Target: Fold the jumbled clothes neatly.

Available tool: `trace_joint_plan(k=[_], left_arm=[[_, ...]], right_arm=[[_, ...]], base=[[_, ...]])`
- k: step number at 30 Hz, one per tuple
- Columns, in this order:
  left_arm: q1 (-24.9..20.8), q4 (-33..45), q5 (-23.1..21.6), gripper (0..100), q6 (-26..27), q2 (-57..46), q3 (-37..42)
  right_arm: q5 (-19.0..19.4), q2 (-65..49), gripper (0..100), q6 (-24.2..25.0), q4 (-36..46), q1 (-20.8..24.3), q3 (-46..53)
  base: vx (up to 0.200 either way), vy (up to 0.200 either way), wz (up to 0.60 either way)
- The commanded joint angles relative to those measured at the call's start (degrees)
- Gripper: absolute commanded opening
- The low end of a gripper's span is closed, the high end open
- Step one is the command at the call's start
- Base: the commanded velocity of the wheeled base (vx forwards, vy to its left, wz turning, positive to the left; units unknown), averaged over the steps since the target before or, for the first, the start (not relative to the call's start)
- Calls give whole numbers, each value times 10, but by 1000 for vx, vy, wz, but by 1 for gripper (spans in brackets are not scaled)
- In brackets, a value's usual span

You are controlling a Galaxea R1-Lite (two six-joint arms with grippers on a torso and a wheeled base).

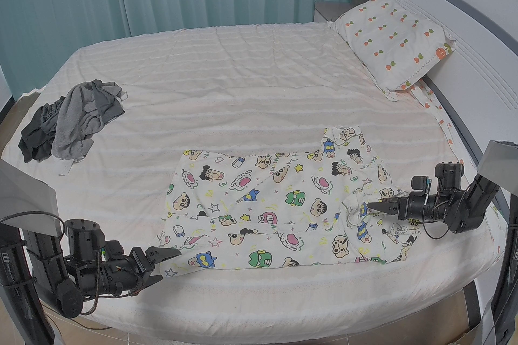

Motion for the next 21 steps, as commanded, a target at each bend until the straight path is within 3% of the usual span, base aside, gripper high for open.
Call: trace_joint_plan(k=[1, 21], left_arm=[[-2, 0, 1, 100, 0, 2, 0], [-3, 0, 1, 100, 0, 3, 0]], right_arm=[[1, 17, 100, 6, -19, -6, -1], [35, 49, 100, 12, -32, 13, -25]], base=[[0, 0, 0], [0, 0, 0]])
